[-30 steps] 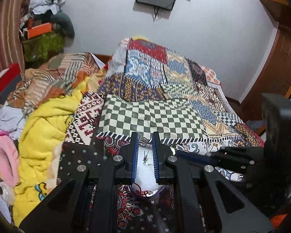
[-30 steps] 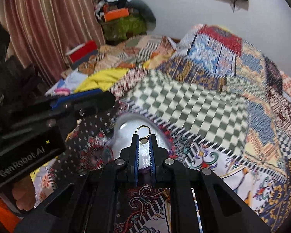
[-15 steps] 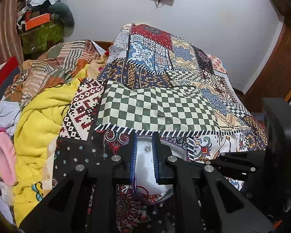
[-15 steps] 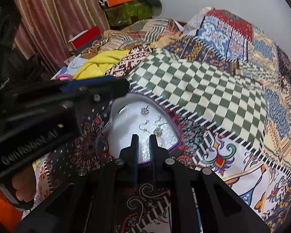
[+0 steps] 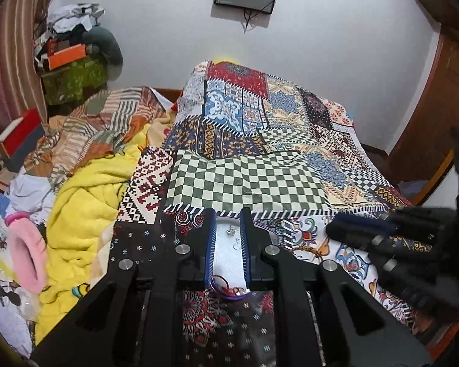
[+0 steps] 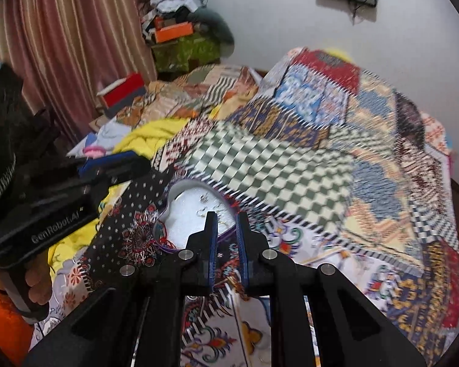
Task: Organize jewelry
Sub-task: 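Move both open tools back over the remaining jewelry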
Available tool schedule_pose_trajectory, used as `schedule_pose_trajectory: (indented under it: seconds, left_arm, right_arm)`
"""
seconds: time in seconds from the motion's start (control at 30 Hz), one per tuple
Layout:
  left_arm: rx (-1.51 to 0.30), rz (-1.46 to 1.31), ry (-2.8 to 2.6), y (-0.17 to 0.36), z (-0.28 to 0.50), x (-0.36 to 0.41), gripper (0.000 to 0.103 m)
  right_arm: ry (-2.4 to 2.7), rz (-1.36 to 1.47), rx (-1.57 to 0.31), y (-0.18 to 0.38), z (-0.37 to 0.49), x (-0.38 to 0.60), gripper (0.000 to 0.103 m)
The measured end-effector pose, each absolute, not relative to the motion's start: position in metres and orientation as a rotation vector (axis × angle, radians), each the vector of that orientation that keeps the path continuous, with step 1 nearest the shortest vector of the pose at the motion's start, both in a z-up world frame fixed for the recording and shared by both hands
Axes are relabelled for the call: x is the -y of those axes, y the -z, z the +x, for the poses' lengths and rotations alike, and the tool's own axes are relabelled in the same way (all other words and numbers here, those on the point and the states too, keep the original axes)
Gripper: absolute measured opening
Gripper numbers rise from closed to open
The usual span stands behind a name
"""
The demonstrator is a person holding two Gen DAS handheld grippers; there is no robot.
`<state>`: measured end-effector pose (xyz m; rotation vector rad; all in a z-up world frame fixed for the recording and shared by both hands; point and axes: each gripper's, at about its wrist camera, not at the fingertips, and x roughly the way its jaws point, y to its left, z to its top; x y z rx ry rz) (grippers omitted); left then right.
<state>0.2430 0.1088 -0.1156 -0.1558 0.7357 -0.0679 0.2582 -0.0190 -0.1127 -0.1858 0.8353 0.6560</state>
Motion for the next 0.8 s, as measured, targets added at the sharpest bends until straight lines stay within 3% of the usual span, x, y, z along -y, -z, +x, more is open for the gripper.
schedule_pose_trajectory:
  seconds: [0.07,0.2,0.27,0.33,0.4,0.5,0.8]
  left_arm:
    - [-0.724,-0.148,0.072,0.108,0.235,-0.106,0.013]
    - [-0.691,-0.130,0.076,0.093,0.219,-0.096,0.027]
    - [-0.676,-0.115,0.078,0.086,0.211,-0.089,0.029]
    - [-0.667,-0.102,0.083,0.080,0.204,-0.082,0.032]
    - [-0.656,-0.088,0.091,0.075,0.195,-0.074,0.037]
    - [-0.644,-0.067,0.096,0.071,0.184,-0.061,0.042]
    - [-0.706,-0.056,0.140,0.088,0.176,-0.033,0.043]
  right_arm:
    - [-0.633,-0.185,-0.802,0.100,0.251,0.029,0.011]
    - [-0.608,-0.167,-0.756,0.081,0.237,0.044,0.015]
    - [-0.603,-0.151,-0.735,0.074,0.229,0.052,0.023]
    - [-0.588,-0.143,-0.709,0.068,0.220,0.061,0.043]
    - [-0.568,-0.143,-0.679,0.064,0.212,0.069,0.050]
    - [-0.550,-0.142,-0.661,0.061,0.202,0.079,0.051]
    - [-0.499,-0.088,-0.702,0.077,0.194,0.116,0.051]
